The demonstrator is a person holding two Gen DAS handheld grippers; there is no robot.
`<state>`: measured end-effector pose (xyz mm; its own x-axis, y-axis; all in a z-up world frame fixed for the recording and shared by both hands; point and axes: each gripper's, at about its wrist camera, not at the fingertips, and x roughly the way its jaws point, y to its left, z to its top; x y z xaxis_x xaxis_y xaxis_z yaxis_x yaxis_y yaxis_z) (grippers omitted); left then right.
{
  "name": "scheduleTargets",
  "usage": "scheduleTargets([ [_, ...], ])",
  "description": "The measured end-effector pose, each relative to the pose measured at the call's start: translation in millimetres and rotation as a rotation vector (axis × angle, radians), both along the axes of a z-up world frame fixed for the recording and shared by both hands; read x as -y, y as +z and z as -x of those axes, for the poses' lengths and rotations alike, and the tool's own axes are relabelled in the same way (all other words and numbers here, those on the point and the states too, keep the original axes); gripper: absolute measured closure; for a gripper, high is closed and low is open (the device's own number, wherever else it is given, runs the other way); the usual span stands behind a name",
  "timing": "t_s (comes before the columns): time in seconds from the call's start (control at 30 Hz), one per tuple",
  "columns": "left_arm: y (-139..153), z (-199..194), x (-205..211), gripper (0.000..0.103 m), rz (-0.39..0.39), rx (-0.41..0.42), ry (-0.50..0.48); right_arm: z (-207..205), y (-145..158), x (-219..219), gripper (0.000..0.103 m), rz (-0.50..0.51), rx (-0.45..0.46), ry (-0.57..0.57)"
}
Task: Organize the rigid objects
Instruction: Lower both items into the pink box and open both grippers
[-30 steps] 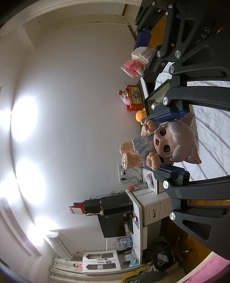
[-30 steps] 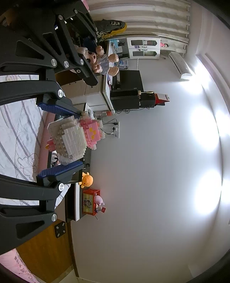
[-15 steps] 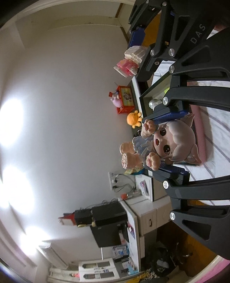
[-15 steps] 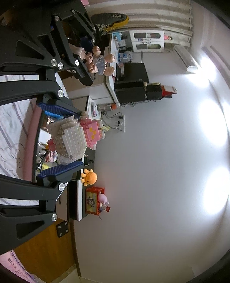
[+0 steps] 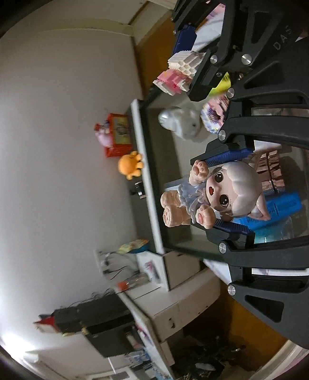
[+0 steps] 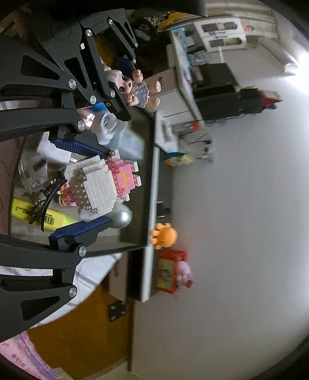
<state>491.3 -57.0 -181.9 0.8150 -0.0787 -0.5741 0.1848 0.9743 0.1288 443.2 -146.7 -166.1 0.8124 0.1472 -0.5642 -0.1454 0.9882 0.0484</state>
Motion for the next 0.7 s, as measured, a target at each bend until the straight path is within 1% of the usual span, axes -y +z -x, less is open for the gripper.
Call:
scheduleTargets([
  [0.1,-10.5,-7.9,-0.2,0.06,0.007,-0.016,0.012,-9.4,-12.6,4.2,0.051,-0.002,-0.038,-0.007],
  [0.13,-13.2,-10.0,-0.3,0.059,0.009,-0.008,0.014,-10.6,-14.9,4.4,0.051,0.002,-0.042,-0.01],
  [0.2,-17.0,-10.7,1.6,0.059,-0.008,-0.013,0.015,-12.5,-17.7,4.4,0.051,0.013,-0.049,-0.013],
  [0.23,-18.4,-10.5,0.5,0.057,-0.008,-0.01,0.018,-13.1,-18.6,3.9,0.051,0.014,-0.051,-0.012],
  [0.27,-18.2,-10.4,-0.6,0.054,-0.005,0.003,0.025,-14.1,-19.3,3.3,0.051,0.012,-0.052,-0.009],
  [0.33,-15.9,-9.6,-4.4,0.036,-0.014,0.029,0.045,-15.6,-20.9,5.3,0.051,0.006,-0.058,-0.014],
  [0.37,-13.5,-7.4,-6.5,0.031,-0.017,0.047,0.061,-16.5,-19.8,5.4,0.048,0.002,-0.054,-0.019],
  [0.4,-11.2,-6.8,-10.8,0.025,-0.011,0.062,0.071,-15.3,-18.0,7.3,0.044,-0.003,-0.043,-0.031],
  [0.43,-8.5,-5.9,-15.8,0.018,0.006,0.071,0.079,-15.4,-16.3,9.1,0.035,-0.003,-0.036,-0.044],
  [0.47,-7.3,-5.9,-19.9,0.014,0.021,0.07,0.087,-14.6,-13.0,11.5,0.024,-0.006,-0.026,-0.058],
  [0.5,-5.8,-5.5,-23.4,0.008,0.038,0.065,0.091,-13.6,-10.6,14.6,0.019,-0.013,-0.016,-0.064],
  [0.53,-3.6,-3.9,-26.3,0.004,0.054,0.066,0.089,-12.1,-7.8,16.9,0.018,-0.022,-0.007,-0.064],
  [0.63,4.0,3.1,-28.7,0.003,0.065,0.076,0.095,-8.9,0.2,21.0,0.018,-0.042,-0.004,-0.059],
  [0.7,11.4,10.1,-30.0,0.001,0.062,0.084,0.099,-5.3,3.5,21.2,0.014,-0.045,0.002,-0.056],
])
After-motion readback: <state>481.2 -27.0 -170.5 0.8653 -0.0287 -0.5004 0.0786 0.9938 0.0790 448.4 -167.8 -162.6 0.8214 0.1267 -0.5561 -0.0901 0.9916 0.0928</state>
